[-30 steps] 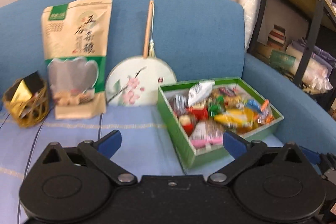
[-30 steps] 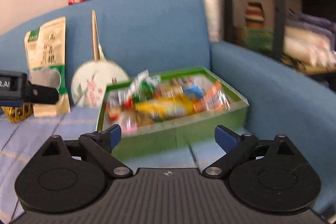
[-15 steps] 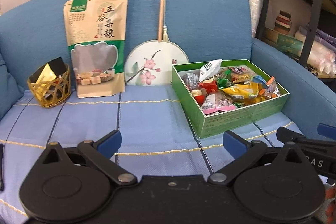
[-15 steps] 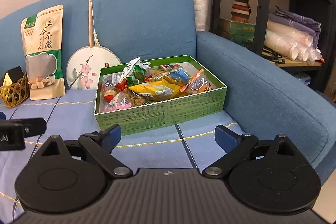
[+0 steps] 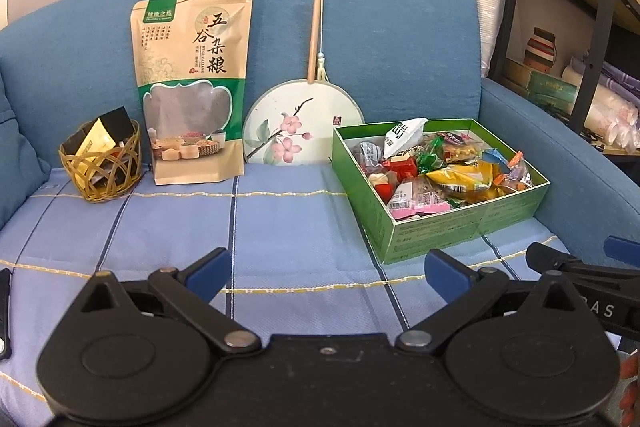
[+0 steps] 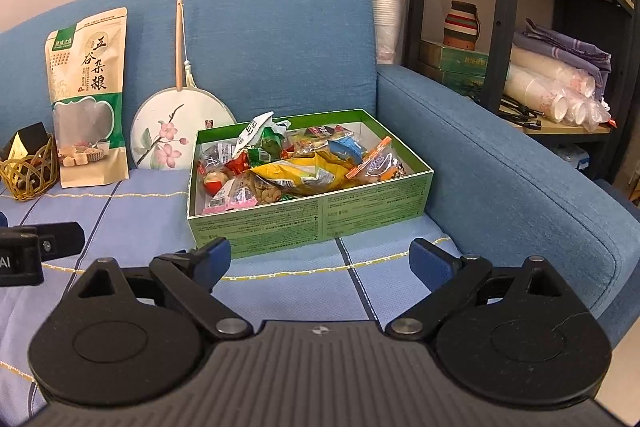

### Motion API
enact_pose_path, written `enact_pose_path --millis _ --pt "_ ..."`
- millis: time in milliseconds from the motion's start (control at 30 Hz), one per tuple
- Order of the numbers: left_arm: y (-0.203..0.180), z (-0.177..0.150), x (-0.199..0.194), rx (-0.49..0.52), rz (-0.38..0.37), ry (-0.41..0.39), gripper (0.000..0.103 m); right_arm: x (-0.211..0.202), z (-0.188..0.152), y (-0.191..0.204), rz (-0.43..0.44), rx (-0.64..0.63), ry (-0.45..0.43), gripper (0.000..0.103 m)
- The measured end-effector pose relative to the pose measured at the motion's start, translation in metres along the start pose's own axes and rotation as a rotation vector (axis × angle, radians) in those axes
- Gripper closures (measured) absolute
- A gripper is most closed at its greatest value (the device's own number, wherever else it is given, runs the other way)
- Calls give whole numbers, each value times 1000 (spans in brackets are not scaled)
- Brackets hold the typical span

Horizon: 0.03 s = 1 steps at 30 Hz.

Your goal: Organize snacks

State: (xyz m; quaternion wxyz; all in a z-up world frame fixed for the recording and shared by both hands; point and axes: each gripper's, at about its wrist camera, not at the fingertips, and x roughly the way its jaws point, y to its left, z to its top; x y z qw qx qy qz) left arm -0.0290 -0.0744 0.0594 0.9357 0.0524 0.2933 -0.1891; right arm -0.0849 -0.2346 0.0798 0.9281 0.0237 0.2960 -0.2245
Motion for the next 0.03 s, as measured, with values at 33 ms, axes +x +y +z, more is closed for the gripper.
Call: enact_pose_path --millis 33 --pt "0 0 0 -1 1 2 0 0 0 0 -1 2 0 0"
